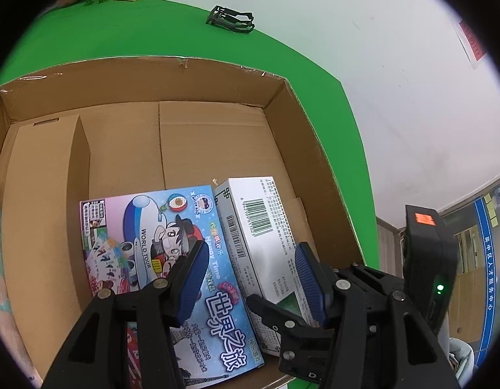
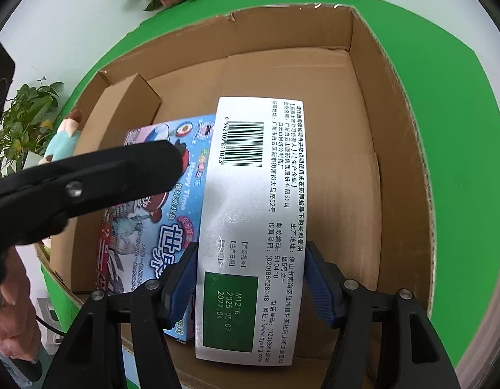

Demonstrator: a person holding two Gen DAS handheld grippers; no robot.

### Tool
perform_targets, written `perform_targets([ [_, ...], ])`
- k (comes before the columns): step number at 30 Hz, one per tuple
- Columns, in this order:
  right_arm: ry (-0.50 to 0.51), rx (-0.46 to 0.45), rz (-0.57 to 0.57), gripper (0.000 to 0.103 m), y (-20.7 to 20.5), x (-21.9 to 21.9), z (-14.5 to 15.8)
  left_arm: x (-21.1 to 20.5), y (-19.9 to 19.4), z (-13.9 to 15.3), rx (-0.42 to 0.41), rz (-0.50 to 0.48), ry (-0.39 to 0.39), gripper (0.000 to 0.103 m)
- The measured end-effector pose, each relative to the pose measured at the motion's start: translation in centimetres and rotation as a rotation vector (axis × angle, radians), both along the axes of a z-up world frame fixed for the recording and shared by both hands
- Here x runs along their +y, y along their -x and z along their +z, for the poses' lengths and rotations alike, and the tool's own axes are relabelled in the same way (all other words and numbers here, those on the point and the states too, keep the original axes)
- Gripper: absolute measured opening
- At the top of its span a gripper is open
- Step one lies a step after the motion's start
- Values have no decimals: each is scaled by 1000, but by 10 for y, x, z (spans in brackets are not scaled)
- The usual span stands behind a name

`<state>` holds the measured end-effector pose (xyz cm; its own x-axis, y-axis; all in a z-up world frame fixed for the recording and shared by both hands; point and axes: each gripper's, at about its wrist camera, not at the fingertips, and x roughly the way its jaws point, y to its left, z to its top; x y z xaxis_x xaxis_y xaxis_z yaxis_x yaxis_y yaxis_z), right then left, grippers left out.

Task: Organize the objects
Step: 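Lower the medicine box into the box and open the left gripper, then grasp the white hair dryer by its handle with the left gripper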

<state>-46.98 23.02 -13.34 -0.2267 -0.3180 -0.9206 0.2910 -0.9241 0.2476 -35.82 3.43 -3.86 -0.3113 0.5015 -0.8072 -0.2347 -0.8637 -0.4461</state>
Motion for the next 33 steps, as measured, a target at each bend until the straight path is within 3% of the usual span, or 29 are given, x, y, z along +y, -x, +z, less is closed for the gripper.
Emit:
perform_targets([
  [4,7,-7,15,65,-1,0,-7,-4,-1,-2,1,9,-7,54],
  [8,36,-19,70,86,-2,-1,-9,-3,-3,-5,5,4,1,54],
  [13,61,17,96,97,-11,0,-6,-1,-13,-3,52,-1,21,54],
  [16,89,60,108,102,-24,2,4,-3,-26,8,148,32,55,55],
  [20,19,197,134,103,-56,5,28,-7,-52,30,318,81,105,79],
  [24,-1,315,79,103,-82,28,57,-8,-83,55,489,111,185,80],
  [28,-7,396,45,103,-100,52,79,-9,-96,65,544,129,224,80],
  [33,10,413,6,103,-121,77,95,-6,-124,68,574,149,232,80],
])
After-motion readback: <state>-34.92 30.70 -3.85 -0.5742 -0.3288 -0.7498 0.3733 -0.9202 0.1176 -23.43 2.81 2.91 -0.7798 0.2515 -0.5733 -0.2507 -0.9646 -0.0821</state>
